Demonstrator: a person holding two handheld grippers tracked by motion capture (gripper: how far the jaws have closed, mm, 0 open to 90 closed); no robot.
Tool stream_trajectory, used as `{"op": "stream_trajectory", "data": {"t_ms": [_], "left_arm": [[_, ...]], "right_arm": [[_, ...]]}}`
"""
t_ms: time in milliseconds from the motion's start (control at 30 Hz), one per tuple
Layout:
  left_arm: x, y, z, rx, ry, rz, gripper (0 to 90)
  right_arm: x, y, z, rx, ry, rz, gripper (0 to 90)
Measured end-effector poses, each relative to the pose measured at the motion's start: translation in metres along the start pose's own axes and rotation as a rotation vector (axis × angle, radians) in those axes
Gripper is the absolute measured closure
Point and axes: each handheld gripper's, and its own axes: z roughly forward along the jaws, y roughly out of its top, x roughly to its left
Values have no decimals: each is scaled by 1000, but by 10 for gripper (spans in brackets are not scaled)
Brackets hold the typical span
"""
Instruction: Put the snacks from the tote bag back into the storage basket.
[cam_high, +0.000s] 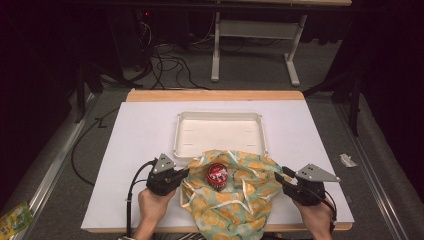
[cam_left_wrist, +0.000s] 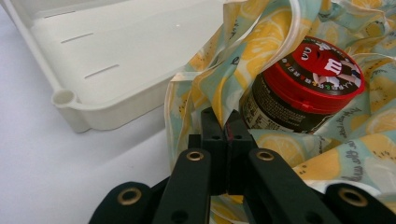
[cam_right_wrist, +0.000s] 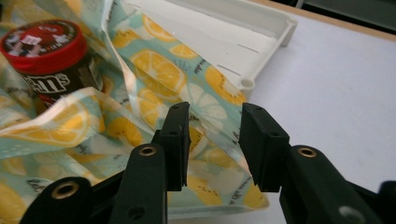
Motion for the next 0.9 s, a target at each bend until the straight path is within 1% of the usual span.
{"op": "stream_trajectory", "data": {"t_ms": [33, 67, 100, 133, 167, 200, 233, 267, 300, 333, 400, 433, 467, 500, 533, 567, 633, 667, 700, 733, 767, 800, 833, 900], "left_arm": [[0, 0, 0, -2, -1, -1, 896], [0, 1, 0, -2, -2, 0, 896], [-1, 1, 0, -5, -1, -2, 896], [-1, 1, 0, -6, -3, -4, 896], [-1, 1, 0, -7, -4, -5, 896], [-1, 2, 1, -4, -6, -3, 895], [-1, 2, 1, -4, -6, -3, 895], [-1, 2, 1, -4, -6, -2, 895], [-1, 2, 1, -7, -4, -4, 895], [-1, 1, 1, -7, -3, -5, 893], [-1, 2, 0, -9, 0, -4, 892], [0, 2, 0, -9, 1, -4, 892], [1, 2, -1, -5, 2, 0, 891], [1, 2, -1, -4, 2, 1, 890], [1, 2, -1, -5, 1, -1, 889], [1, 2, 0, -5, 2, -2, 890], [2, 2, -1, -6, 12, 1, 889], [2, 2, 0, -9, 7, -5, 889], [2, 2, 0, -9, 10, -3, 887], [3, 3, -1, -8, 21, 4, 887], [3, 3, -1, -11, 17, -5, 886], [5, 4, -1, -6, 22, 2, 886], [5, 4, -1, -7, 22, -2, 886], [8, 6, -1, -4, 34, 1, 886]], "right_arm": [[1, 1, -1, -7, -3, -4, 636], [2, 2, -2, -9, 4, 2, 637], [2, 3, -2, -9, 14, -6, 644], [6, 4, 2, 8, 38, -20, 650], [6, 4, 2, 8, 38, -20, 650], [10, 4, 9, 33, 59, -49, 644], [10, 4, 9, 33, 59, -49, 644], [14, 3, 17, 60, 74, -57, 574], [14, 3, 17, 60, 74, -57, 574], [16, 2, 26, 77, 72, -64, 508], [17, 2, 29, 79, 72, -72, 496], [18, 2, 34, 91, 69, -79, 483], [19, 2, 37, 102, 67, -74, 482], [19, 3, 43, 113, 62, -84, 491], [19, 3, 46, 119, 59, -82, 518], [19, 4, 49, 124, 56, -83, 573], [17, 5, 56, 147, 34, -88, 670], [16, 6, 58, 152, 33, -95, 720], [15, 7, 60, 159, 38, -96, 774], [13, 8, 60, 156, 45, -90, 814], [12, 8, 60, 149, 48, -82, 843], [7, 10, 58, 134, 59, -57, 883], [7, 10, 58, 134, 59, -57, 883], [1, 11, 56, 128, 60, -34, 897]]}}
